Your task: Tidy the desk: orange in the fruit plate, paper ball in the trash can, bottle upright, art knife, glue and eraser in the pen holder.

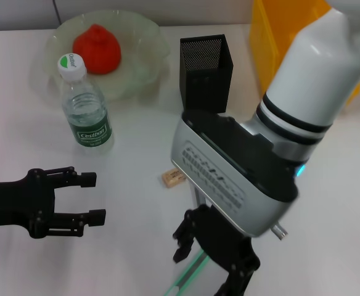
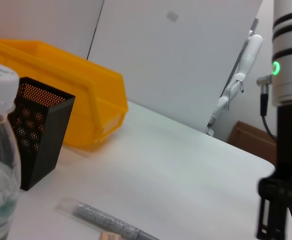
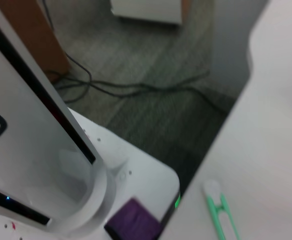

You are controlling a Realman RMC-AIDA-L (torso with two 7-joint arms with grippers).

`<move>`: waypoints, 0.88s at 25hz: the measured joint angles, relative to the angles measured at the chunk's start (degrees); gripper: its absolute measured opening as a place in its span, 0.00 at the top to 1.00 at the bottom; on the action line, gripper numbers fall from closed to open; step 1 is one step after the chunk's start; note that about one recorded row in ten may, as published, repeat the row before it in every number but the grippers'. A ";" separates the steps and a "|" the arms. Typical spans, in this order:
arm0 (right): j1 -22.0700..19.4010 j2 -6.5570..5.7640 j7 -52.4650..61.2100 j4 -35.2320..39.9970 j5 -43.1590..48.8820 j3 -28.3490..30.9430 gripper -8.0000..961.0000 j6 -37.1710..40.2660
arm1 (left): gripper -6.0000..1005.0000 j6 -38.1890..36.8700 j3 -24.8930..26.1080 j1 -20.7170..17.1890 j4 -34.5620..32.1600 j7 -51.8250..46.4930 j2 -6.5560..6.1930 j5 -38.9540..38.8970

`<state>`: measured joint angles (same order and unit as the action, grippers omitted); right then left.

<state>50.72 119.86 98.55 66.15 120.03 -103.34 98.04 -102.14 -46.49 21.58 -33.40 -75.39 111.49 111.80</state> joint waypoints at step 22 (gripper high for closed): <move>-1.71 0.03 -23.95 -12.94 -13.58 -9.57 0.28 -15.05 | 0.16 -2.82 0.00 -0.77 0.53 -0.56 0.28 -0.06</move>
<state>49.01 119.88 74.60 53.21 106.45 -112.91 82.98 -104.95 -46.49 20.81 -32.87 -75.94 111.77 111.74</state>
